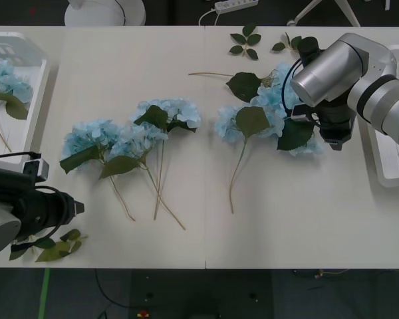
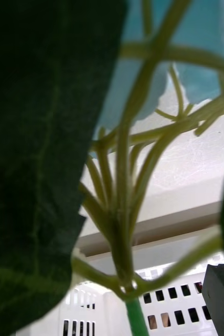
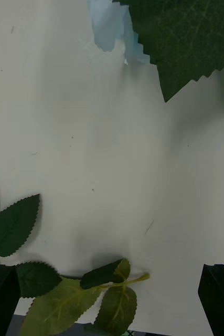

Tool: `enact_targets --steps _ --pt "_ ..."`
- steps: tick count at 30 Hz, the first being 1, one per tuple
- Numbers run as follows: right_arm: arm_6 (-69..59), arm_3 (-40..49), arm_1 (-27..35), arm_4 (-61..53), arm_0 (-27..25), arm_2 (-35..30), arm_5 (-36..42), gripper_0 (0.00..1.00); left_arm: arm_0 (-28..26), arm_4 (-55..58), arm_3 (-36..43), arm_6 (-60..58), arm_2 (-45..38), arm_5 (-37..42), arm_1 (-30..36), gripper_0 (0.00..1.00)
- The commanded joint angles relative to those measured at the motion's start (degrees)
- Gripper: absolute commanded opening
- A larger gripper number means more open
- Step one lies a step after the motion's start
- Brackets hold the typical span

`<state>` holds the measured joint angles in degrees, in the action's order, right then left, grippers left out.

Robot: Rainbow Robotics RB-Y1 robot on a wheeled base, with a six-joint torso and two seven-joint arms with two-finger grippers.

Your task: Place the red flowers into the right box and the blue flowers into the left box. If a person shows an open palm, hand one flower to the person first, then continue sorting.

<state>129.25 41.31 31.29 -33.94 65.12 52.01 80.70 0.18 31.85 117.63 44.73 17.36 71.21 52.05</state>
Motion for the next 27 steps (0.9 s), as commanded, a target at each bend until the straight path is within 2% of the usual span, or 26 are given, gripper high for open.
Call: enact_targets --steps 1,2,3,5,6,16,27 --pt "1.53 -0.18 -1.14 0.63 3.0 1.08 -0.54 0.5 8.43 -1.08 -5.66 -2.63 1.45 2.53 -4.32 1.0" --pt "1.53 -0.44 -1.14 0.63 3.0 1.08 -0.54 0.34 9.66 -0.64 -7.15 -2.54 1.8 2.53 -5.2 1.0" --pt "1.53 -0.53 -1.14 0.63 3.0 1.16 -0.54 0.28 10.27 -0.38 -8.03 -2.46 2.07 2.44 -5.46 1.0" --pt "1.53 -0.79 -1.23 0.63 3.0 1.08 -0.54 0.03 13.18 -0.2 -11.2 -2.37 3.39 2.09 -6.87 1.0" --pt "1.53 -0.79 -1.23 0.63 3.0 1.16 -0.54 0.0 14.14 -0.38 -12.43 -2.46 3.83 2.09 -7.4 1.0" --pt "2.58 0.09 0.44 -0.87 2.91 1.08 -0.63 0.0 24.51 -1.79 -23.94 -2.46 8.92 1.04 -14.08 1.0" --pt "4.6 13.62 13.71 -16.69 2.82 -0.68 -0.54 0.0 29.87 -3.98 -33.34 -2.28 12.26 -0.19 -18.21 1.0"
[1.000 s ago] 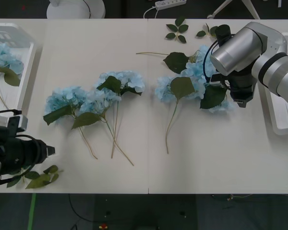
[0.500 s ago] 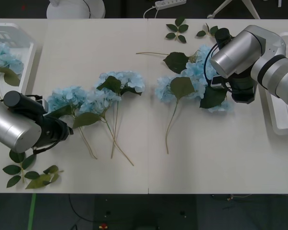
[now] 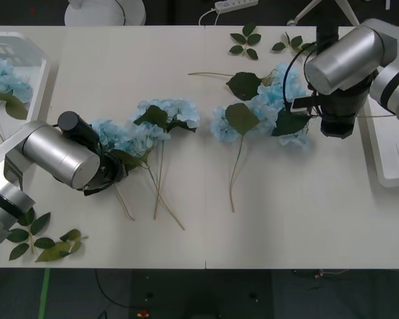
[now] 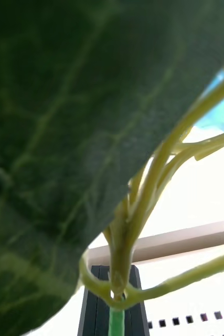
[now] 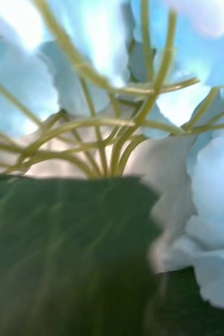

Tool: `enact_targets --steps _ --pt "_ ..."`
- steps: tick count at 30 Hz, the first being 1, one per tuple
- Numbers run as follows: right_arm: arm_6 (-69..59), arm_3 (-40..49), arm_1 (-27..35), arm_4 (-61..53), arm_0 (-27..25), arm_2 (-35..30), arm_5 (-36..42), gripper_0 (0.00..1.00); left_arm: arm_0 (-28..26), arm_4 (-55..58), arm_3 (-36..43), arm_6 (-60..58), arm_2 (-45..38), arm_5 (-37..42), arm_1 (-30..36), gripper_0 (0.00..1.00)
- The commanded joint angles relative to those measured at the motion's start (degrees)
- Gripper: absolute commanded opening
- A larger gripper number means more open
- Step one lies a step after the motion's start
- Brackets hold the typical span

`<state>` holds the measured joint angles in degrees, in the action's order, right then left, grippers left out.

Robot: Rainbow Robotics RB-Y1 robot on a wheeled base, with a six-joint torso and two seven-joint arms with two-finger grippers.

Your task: Place the red flowers into the right box and the blue flowers into the left box. If a person shows an open palm, hand one flower to the person first, then continue sorting.

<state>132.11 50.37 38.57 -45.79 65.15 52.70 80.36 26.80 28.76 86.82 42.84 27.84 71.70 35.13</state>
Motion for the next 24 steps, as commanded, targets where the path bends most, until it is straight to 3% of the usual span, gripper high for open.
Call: enact_targets --steps 1,9,11,12,14,16,19,24 --pt "2.01 6.23 8.19 -6.85 2.79 -1.98 -0.21 0.0 3.35 -0.89 -3.68 -0.39 1.95 -0.68 -1.46 1.0" --pt "4.12 19.68 20.58 -20.3 1.82 -6.11 0.41 0.0 3.44 -0.1 -10.45 0.32 2.13 -2.53 -2.87 1.0" --pt "4.48 24.86 24.1 -25.57 -1.08 -11.56 -0.03 0.0 3.61 0.25 -11.76 0.76 2.04 -2.71 -2.96 1.0" --pt "4.65 26.09 24.62 -27.07 -2.22 -13.41 -0.65 0.0 3.53 0.42 -11.94 0.84 2.13 -2.71 -2.96 0.93" --pt "4.92 28.82 25.06 -31.38 -5.03 -18.15 -2.14 0.0 3.53 0.78 -12.12 1.11 2.04 -2.71 -2.96 0.46" --pt "4.83 31.19 24.62 -35.24 -7.85 -22.64 -4.51 0.0 3.53 1.04 -12.47 1.11 2.04 -2.71 -2.96 0.1" --pt "4.83 33.92 23.39 -40.16 -10.39 -25.63 -9.35 0.0 3.53 0.69 -13.08 1.37 2.04 -2.71 -2.96 0.01" --pt "5.27 35.94 21.11 -53.7 -11.89 -25.54 -20.51 0.0 3.44 -2.83 -12.99 1.99 2.04 -2.53 -2.78 0.0"
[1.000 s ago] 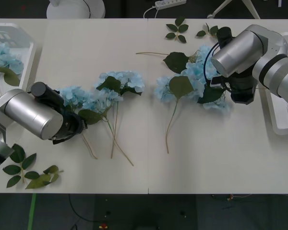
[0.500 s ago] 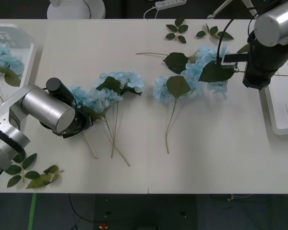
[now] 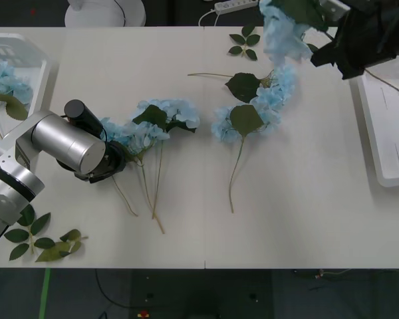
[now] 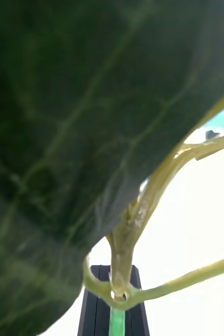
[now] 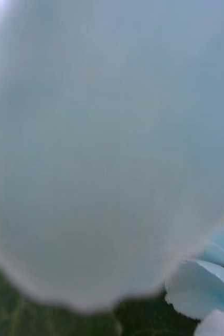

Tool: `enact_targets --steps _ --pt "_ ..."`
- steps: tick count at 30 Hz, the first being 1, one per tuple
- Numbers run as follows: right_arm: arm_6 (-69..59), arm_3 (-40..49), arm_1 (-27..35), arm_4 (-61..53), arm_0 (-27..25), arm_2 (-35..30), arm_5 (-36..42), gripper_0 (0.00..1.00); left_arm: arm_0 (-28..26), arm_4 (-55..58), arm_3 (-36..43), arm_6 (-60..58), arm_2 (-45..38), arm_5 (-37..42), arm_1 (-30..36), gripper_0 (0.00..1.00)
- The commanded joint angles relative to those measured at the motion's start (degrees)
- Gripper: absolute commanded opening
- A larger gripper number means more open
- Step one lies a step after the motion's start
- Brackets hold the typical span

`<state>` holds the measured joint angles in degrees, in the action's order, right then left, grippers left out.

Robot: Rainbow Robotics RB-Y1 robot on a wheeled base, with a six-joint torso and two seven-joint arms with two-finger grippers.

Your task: Place the red flowers into the right box and the blue flowers into the left box. If a person shows an open palm, hand one flower to the person first, then continue sorting.

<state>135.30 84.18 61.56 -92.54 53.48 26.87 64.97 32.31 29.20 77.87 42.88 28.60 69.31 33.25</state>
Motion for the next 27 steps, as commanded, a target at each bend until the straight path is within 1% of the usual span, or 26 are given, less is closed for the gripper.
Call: enact_targets --steps 1,7,11,15,16,17,21,24,27 --pt "2.25 2.56 -2.93 -9.59 -0.22 0.46 -7.23 0.0 -2.08 -4.51 -3.95 2.12 1.28 0.13 -0.56 0.0" --pt "2.6 5.38 -7.24 -18.38 -0.22 0.64 -16.37 0.0 -2.16 -8.02 -2.28 3.08 0.49 0.83 1.99 0.0" --pt "2.42 5.55 -11.28 -23.66 -0.22 0.99 -20.5 0.0 -2.08 -8.02 0.18 5.37 -2.85 3.29 4.98 0.0" --pt "2.69 6.43 -14.01 -27.61 -0.22 3.54 -26.74 0.0 -2.08 -5.47 4.75 10.82 -8.12 8.04 9.37 0.0" --pt "2.69 7.49 -15.06 -28.49 -0.22 5.21 -30.52 0.0 -2.08 -3.28 6.68 12.4 -10.67 9.8 11.13 0.0" --pt "2.69 7.75 -15.41 -28.75 -0.22 5.82 -31.84 0.0 -2.08 -2.48 7.21 12.84 -11.55 10.23 11.75 0.0" --pt "2.51 9.86 -18.4 -30.33 -0.22 10.57 -42.47 0.0 -1.29 6.74 12.04 15.04 -18.32 12.78 16.23 0.0" --pt "2.25 10.21 -20.6 -30.6 -0.13 11.97 -45.99 0.0 0.91 7.89 13.98 15.92 -19.9 17.0 19.83 0.0" --pt "2.25 9.86 -22.88 -30.6 0.4 12.5 -47.31 0.0 3.02 4.72 13.63 22.07 -20.6 21.84 24.4 0.0"
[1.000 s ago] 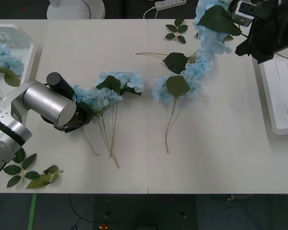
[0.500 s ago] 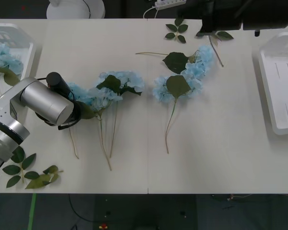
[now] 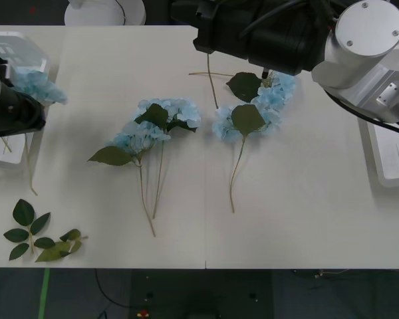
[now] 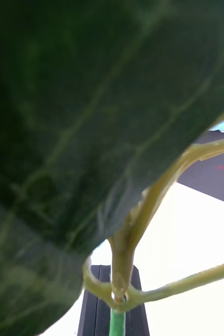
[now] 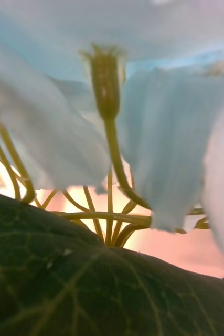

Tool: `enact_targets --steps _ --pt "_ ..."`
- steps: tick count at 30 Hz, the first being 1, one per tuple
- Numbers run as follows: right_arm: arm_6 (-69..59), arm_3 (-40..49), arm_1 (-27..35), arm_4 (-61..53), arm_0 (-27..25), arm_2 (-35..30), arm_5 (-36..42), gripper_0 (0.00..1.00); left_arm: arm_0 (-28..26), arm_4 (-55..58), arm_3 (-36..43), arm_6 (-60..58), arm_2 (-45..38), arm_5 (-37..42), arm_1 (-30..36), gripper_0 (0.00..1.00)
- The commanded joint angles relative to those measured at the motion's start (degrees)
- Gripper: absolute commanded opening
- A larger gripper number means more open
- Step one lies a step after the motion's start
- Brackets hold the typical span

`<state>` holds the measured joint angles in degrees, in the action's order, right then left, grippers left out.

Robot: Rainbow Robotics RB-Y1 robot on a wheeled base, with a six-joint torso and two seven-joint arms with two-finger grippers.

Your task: Place the red flowers into the right box and the blue flowers into the left box. If a person shows an open palm, hand one flower to the person first, then continue sorting.

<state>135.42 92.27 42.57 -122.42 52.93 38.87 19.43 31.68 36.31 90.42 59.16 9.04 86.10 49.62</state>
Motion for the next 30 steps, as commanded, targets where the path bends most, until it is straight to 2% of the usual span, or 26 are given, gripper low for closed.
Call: enact_targets --steps 1,5,9,14,18,24,25,26,28,30 --pt "2.04 1.78 -4.25 -0.72 0.95 0.68 -2.12 0.0 3.83 -3.0 0.72 6.93 -1.13 5.31 8.74 0.0" --pt "2.39 1.78 -7.15 -0.63 1.39 2.44 -5.63 0.0 3.74 -4.41 -3.24 11.5 -1.22 4.17 13.58 0.0" --pt "2.74 1.78 -9.61 -0.01 1.56 4.11 -9.5 0.0 3.65 -3.35 -7.19 12.29 -1.22 1.09 15.51 0.0" --pt "3.0 1.69 -13.12 0.95 3.49 7.89 -17.41 0.0 2.42 -3.79 -16.42 17.12 -1.22 -7.35 16.39 0.0" --pt "3.0 1.16 -14.53 1.04 4.64 9.38 -20.05 0.0 0.58 -3.97 -21.43 19.67 -1.22 -14.2 16.39 0.01" --pt "2.91 -0.68 -15.85 1.13 5.69 9.74 -20.4 0.0 -1.27 -3.88 -20.81 20.55 -1.22 -16.4 16.39 0.01" --pt "3.0 -1.03 -16.02 1.13 5.78 9.82 -20.49 0.0 -1.35 -3.88 -20.46 20.73 -1.22 -16.4 16.39 0.04" --pt "3.0 -1.21 -16.2 1.13 5.87 9.82 -20.49 0.0 -1.53 -3.88 -20.29 20.9 -1.22 -16.4 16.39 0.13" --pt "3.0 -1.39 -16.46 1.04 6.04 10.35 -21.45 0.0 -2.32 -3.79 -19.06 21.43 -1.22 -16.84 16.3 0.51" --pt "3.0 -1.39 -16.46 1.22 6.13 10.79 -22.42 0.0 -3.64 -3.88 -17.39 21.69 -1.22 -17.98 16.39 0.77"
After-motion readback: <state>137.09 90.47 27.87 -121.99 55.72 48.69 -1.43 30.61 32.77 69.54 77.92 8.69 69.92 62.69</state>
